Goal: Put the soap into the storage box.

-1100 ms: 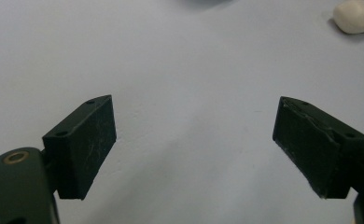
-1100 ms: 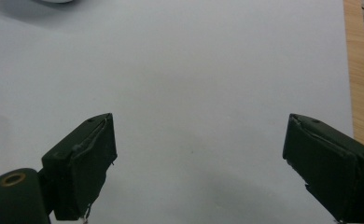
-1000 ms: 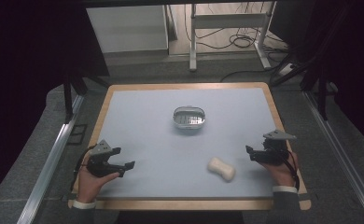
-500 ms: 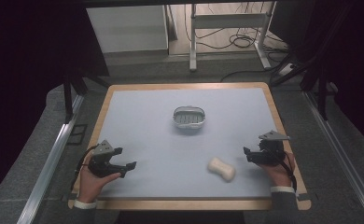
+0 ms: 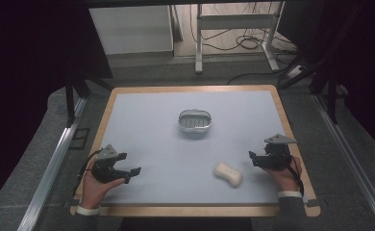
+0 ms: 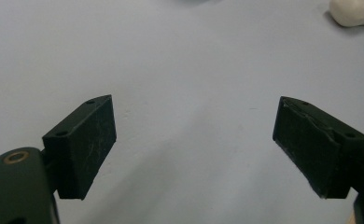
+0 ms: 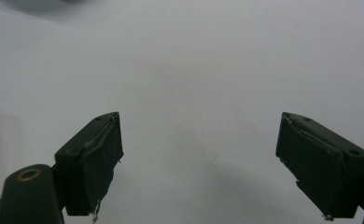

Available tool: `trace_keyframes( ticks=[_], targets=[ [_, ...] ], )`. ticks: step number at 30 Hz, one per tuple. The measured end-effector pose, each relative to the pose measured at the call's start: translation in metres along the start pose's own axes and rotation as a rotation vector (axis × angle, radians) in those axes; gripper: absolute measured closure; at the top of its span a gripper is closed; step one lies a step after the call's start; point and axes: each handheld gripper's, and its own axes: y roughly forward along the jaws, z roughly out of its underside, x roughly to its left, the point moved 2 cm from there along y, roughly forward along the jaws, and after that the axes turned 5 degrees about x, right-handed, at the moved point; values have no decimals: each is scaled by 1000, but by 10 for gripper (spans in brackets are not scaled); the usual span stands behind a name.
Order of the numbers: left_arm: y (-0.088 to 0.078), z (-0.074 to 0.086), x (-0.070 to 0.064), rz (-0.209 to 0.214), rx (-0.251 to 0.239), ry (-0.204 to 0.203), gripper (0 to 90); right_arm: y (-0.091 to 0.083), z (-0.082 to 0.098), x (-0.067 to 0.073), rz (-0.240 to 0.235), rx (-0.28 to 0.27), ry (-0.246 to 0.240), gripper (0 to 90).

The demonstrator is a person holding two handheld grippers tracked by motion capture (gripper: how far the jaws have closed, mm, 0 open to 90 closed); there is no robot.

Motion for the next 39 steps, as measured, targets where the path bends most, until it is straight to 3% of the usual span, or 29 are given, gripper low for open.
trace_keyframes(
  ticks=[9, 15, 27, 39],
  targets=[
    [-2, -2, -1, -2, -3, -2, 138, -7, -12, 1, -30, -13, -8, 176],
    [-2, -2, -2, 3, 5, 3, 137, -22, -31, 10, -116, -40, -29, 176],
    [-6, -2, -1, 7, -2, 0, 137, -26, -44, 27, -111, 37, -120, 175],
    [-4, -2, -3, 12, 6, 1, 136, -32, -48, 44, -199, 47, -165, 173]
  ],
)
